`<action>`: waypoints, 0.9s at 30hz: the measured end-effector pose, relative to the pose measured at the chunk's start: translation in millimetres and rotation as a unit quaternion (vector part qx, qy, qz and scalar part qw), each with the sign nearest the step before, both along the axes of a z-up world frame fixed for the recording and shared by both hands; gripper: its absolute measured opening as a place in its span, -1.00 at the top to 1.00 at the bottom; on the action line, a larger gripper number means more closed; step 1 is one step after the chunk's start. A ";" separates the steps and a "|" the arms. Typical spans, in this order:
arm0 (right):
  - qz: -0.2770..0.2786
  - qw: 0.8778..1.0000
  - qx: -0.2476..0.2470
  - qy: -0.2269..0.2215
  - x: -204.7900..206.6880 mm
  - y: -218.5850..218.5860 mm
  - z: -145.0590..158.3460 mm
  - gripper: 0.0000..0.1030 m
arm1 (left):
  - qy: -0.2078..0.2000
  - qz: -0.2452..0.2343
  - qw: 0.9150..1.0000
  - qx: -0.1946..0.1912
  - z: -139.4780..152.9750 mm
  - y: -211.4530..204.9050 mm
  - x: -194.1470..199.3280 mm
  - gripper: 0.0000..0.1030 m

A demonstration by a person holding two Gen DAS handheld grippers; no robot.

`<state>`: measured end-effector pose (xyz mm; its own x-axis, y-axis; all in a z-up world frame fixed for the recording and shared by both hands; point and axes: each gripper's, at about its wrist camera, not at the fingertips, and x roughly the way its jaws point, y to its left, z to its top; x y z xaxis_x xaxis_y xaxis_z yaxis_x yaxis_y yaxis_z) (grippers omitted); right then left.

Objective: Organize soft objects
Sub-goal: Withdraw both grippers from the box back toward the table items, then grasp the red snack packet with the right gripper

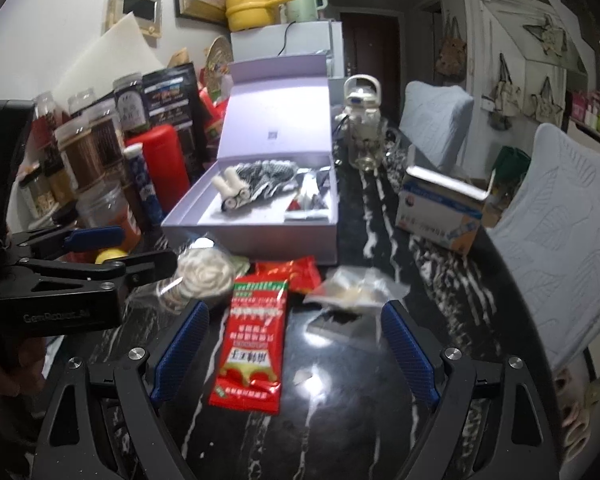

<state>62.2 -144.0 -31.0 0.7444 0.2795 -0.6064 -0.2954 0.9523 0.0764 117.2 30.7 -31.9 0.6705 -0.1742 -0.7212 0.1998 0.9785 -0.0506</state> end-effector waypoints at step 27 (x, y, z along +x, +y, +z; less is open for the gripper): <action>0.045 0.992 -0.032 0.113 48.2 46.0 -73.1 -0.73 | 0.046 0.015 0.998 -0.040 -38.4 46.0 -4.8 -0.55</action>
<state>110.4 -98.0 -104.1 0.5611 0.2949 -0.7735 -0.3620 0.9277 0.0911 112.5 76.7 -70.3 0.6074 -0.2145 -0.7649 0.1621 0.9761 -0.1451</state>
